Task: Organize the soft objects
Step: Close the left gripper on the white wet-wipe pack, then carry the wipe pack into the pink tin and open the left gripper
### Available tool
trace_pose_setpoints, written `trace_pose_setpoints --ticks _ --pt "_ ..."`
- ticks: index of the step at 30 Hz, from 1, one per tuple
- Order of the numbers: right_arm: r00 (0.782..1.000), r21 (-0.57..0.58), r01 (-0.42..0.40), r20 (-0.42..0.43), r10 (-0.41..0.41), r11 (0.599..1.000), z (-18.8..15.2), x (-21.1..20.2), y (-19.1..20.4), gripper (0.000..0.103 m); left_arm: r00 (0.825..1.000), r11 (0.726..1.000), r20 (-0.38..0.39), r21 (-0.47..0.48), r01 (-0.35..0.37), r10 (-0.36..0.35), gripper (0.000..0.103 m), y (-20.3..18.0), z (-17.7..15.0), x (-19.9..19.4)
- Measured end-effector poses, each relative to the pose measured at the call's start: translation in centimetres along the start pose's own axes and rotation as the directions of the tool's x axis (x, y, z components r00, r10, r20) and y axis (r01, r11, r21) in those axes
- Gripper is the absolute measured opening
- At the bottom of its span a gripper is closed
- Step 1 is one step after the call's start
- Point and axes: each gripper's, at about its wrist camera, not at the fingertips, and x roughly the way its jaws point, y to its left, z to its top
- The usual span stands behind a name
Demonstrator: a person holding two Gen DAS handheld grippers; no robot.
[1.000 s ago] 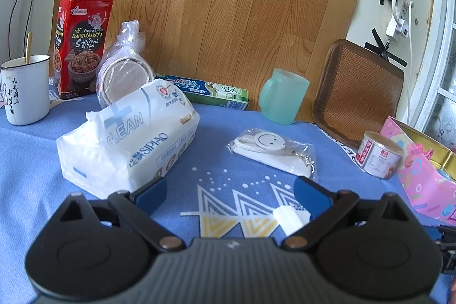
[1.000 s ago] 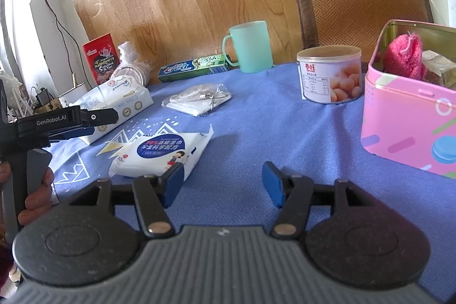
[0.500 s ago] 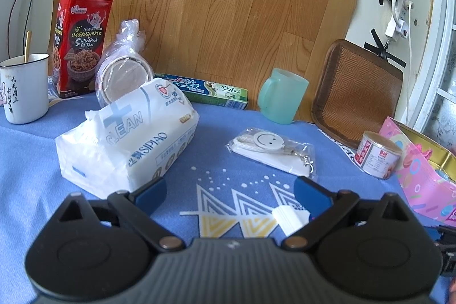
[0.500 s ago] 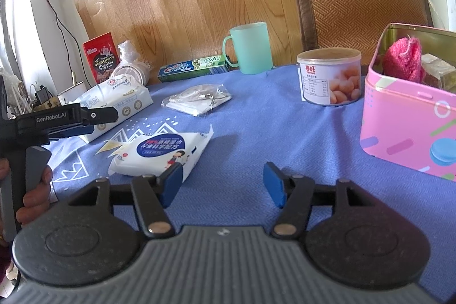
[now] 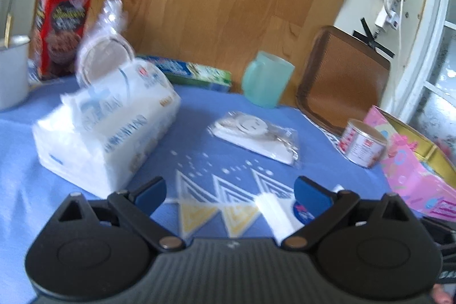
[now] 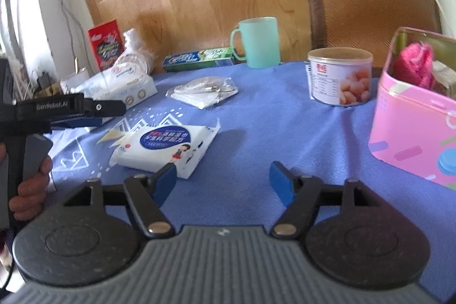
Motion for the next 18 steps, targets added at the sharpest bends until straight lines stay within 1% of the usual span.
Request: trace_pose_setpoints --ticks 3,9,10,12,13,14,15,17,18 --pt "0.999 -0.048 -0.022 -0.028 0.021 0.999 0.4 0.6 0.7 0.08 0.998 0.998 -0.036 -0.023 0.059 -0.06 0.1 -0.6 -0.4 0.1" --pt "0.997 -0.165 -0.045 -0.065 0.035 0.985 1.2 2.2 2.8 0.08 0.984 0.983 -0.062 -0.083 0.163 -0.169 0.1 -1.5 -0.1 0.1" --pt "0.997 -0.183 -0.049 -0.07 0.037 0.982 1.3 2.5 3.1 0.08 0.983 0.983 -0.067 -0.079 0.168 -0.173 0.1 -1.9 0.0 0.2" --pt "0.996 -0.219 -0.049 -0.08 0.032 0.974 1.4 3.1 3.7 0.08 0.981 0.984 -0.092 -0.065 0.165 -0.171 0.095 -2.7 -0.1 0.8" --pt "0.996 -0.236 -0.049 -0.081 0.031 0.97 1.3 3.4 4.0 0.08 0.978 0.984 -0.113 -0.063 0.168 -0.174 0.086 -3.1 -0.3 1.3" --pt "0.996 -0.25 -0.055 -0.082 0.036 0.967 1.3 3.5 4.2 0.076 0.971 0.981 -0.146 -0.067 0.182 -0.19 0.08 -3.5 -0.6 1.9" --pt "0.996 -0.258 -0.065 -0.079 0.046 0.964 1.4 3.5 4.4 0.068 0.977 0.986 -0.129 -0.039 0.164 -0.167 0.079 -4.1 -1.0 1.9" --pt "0.997 -0.267 -0.06 -0.069 0.043 0.962 1.2 3.4 4.8 0.063 0.985 0.991 -0.126 0.034 0.126 -0.121 0.079 -5.6 -1.5 1.9" --pt "0.998 -0.272 -0.048 -0.058 0.034 0.961 1.1 3.2 5.0 0.062 0.986 0.992 -0.125 0.04 0.119 -0.114 0.079 -6.0 -1.6 1.8"
